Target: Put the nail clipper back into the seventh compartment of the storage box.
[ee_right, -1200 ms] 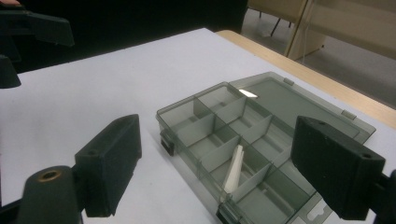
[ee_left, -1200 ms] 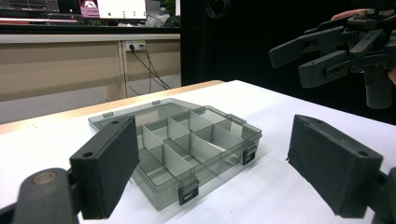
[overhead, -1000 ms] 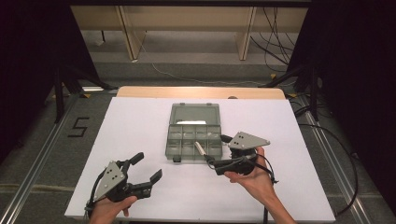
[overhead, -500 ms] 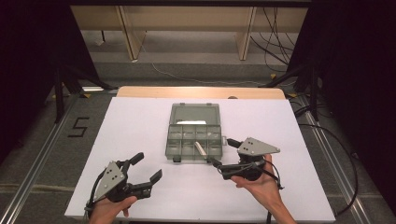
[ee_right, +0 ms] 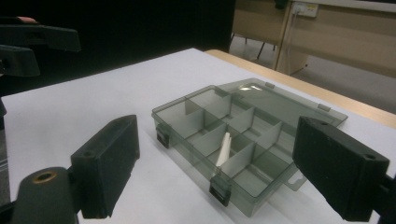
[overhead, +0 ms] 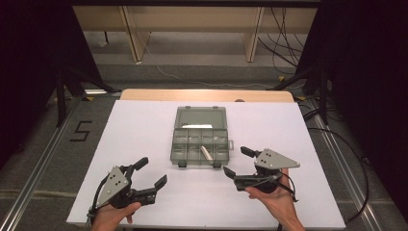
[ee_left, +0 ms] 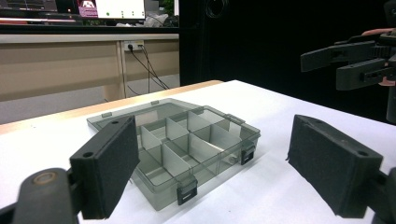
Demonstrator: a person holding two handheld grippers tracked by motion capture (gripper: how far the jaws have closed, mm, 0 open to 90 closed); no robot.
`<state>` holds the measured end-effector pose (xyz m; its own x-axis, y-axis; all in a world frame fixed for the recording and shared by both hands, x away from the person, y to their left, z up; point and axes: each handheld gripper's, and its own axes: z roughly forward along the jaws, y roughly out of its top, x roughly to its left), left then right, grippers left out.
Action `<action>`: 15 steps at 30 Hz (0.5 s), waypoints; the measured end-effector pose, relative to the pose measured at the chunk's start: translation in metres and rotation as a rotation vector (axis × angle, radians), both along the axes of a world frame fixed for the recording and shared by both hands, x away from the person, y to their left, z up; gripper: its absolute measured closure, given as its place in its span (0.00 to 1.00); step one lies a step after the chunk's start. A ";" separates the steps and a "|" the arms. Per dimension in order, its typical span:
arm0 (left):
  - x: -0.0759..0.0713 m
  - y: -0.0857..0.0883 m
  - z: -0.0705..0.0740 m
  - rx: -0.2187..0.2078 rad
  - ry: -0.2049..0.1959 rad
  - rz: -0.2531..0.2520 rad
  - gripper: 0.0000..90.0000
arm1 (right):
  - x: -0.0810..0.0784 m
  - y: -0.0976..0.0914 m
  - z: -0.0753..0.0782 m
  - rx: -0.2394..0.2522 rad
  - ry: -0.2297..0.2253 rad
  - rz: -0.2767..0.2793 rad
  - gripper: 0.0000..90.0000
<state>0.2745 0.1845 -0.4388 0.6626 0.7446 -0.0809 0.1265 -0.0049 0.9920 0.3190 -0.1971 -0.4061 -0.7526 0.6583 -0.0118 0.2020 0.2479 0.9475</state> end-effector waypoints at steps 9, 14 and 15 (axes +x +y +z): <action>0.001 0.000 0.000 -0.001 0.002 0.002 0.17 | -0.008 -0.013 -0.007 0.025 0.017 -0.023 0.18; 0.000 0.000 0.000 -0.002 0.002 -0.001 0.17 | -0.010 -0.016 -0.012 0.034 0.001 -0.027 0.18; 0.000 0.000 0.000 -0.001 0.002 -0.001 0.17 | -0.012 -0.016 -0.012 0.035 0.009 -0.024 0.18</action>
<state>0.2747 0.1845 -0.4390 0.6630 0.7440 -0.0828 0.1283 -0.0040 0.9917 0.3074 -0.2132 -0.4182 -0.7363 0.6764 0.0188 0.2165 0.2091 0.9536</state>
